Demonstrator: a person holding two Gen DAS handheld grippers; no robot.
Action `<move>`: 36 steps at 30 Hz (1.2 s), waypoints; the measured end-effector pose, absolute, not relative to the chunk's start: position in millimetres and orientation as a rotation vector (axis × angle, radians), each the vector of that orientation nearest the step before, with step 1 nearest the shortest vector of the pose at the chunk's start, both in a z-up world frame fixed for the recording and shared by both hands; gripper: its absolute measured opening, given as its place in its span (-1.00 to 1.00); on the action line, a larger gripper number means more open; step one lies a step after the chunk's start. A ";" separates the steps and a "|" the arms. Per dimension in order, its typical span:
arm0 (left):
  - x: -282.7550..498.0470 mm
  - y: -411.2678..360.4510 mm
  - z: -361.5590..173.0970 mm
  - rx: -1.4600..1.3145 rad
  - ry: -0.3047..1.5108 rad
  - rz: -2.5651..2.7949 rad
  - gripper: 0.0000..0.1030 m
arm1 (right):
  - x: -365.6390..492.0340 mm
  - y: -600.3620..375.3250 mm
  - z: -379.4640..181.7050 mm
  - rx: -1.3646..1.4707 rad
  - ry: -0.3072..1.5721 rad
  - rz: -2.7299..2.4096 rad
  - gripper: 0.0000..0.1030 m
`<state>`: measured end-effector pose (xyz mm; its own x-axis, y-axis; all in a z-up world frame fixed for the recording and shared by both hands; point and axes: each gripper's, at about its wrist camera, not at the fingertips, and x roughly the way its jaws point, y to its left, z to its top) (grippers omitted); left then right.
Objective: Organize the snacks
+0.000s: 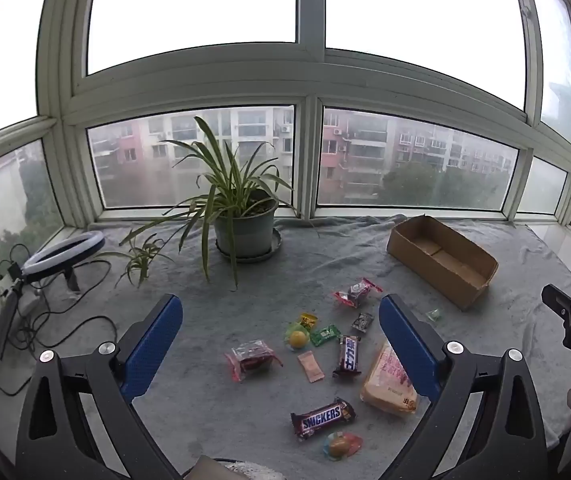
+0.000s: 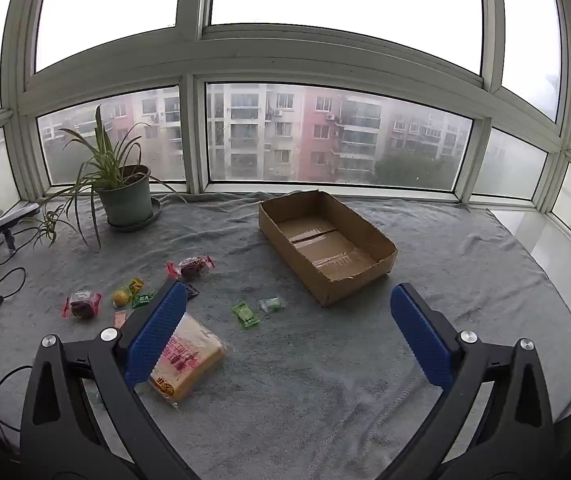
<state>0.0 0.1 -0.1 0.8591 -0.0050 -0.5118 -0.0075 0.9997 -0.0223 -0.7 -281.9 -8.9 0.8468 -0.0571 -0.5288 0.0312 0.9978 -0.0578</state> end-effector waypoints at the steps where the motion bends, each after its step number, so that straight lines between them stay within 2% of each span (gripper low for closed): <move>1: 0.3 0.6 -0.2 -0.040 0.549 -0.003 0.92 | -0.5 -281.8 -9.2 -0.048 0.559 -0.045 1.00; 36: 1.7 1.5 -5.9 -0.032 0.553 0.000 0.92 | 0.3 -278.0 -15.0 -0.042 0.568 -0.042 1.00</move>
<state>1.7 1.5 -5.9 0.8507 -0.0083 -0.5255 -0.0090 0.9995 -0.0304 0.3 -278.0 -15.0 0.8421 -0.0514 -0.5369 0.0284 0.9983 -0.0511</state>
